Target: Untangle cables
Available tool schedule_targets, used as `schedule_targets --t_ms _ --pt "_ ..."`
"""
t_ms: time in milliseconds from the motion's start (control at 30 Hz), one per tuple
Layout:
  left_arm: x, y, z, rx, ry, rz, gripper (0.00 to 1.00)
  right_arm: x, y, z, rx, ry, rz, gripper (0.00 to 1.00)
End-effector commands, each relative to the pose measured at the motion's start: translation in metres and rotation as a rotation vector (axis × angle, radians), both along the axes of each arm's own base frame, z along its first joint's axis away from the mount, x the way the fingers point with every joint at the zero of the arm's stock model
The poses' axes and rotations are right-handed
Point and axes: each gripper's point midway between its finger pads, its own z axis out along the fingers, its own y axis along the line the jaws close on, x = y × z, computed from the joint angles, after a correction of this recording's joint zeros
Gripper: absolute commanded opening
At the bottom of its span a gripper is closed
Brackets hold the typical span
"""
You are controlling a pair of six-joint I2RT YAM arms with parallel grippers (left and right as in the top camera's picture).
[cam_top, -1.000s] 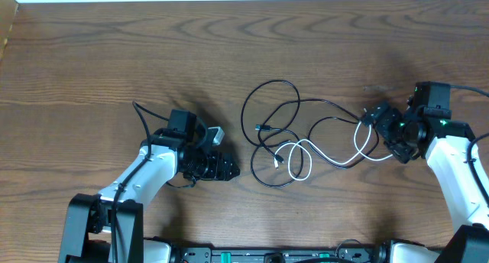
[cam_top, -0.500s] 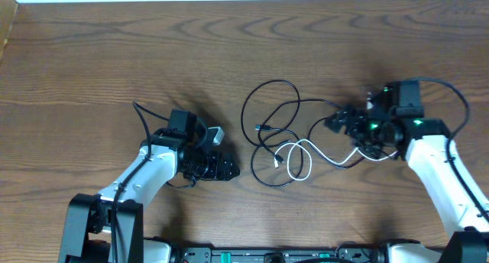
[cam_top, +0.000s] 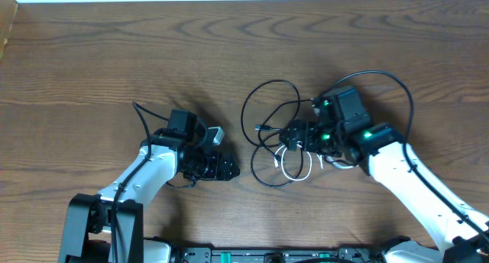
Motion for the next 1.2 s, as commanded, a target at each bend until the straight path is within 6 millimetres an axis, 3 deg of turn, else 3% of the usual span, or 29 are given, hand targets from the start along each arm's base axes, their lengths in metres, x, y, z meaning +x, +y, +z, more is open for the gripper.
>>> schedule_targets --t_ms 0,333,867,1000,1167 --pt "0.001 0.014 -0.011 0.085 -0.009 -0.001 0.82 0.002 0.003 -0.003 -0.070 -0.051 0.012 0.99" --pt "0.001 0.014 -0.011 0.085 -0.009 -0.001 0.82 -0.011 0.043 -0.010 -0.099 -0.145 0.204 0.99" --pt "0.001 0.014 -0.011 0.085 -0.009 -0.001 0.82 -0.016 0.063 -0.066 -0.169 -0.078 0.263 0.99" --pt "0.001 0.014 -0.011 0.085 -0.009 -0.001 0.83 -0.017 0.065 -0.080 -0.181 -0.059 0.272 0.87" --pt "0.001 0.014 -0.011 0.085 -0.009 -0.001 0.82 -0.018 0.064 -0.088 -0.192 -0.042 0.274 0.85"
